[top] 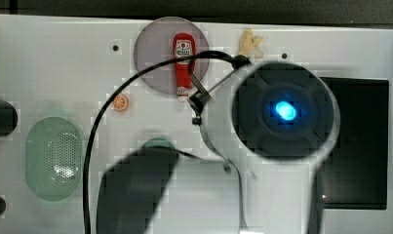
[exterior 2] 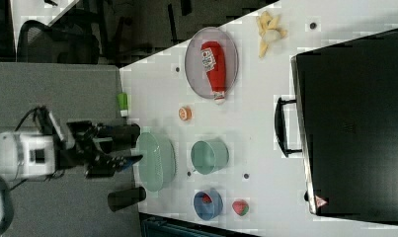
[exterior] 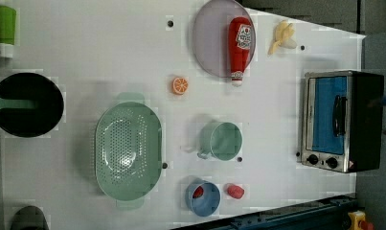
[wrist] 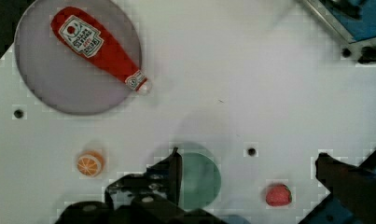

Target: Pick ketchup from plate and place it on table.

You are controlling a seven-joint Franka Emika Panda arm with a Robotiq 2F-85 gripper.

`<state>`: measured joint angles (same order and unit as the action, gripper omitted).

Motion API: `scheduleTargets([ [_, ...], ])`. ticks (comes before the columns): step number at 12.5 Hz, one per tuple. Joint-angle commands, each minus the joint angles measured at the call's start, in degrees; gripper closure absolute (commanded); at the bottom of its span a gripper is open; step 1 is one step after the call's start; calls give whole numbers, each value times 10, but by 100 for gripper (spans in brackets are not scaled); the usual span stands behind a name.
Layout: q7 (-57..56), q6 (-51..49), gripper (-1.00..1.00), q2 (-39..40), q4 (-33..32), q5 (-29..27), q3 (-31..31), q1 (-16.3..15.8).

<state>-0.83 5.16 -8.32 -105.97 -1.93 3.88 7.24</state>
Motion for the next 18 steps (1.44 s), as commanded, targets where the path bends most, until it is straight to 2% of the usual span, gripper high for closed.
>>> scheduleTargets([
  [1, 6, 35, -100, 73, -9, -8, 21, -11],
  [6, -57, 146, -100, 167, -7, -8, 45, -15],
  [9, -170, 198, -100, 224, 0, -8, 48, -17],
  [14, -363, 275, -100, 341, 50, -7, 47, -18],
  [18, -387, 312, -100, 413, 85, -7, 47, -23],
])
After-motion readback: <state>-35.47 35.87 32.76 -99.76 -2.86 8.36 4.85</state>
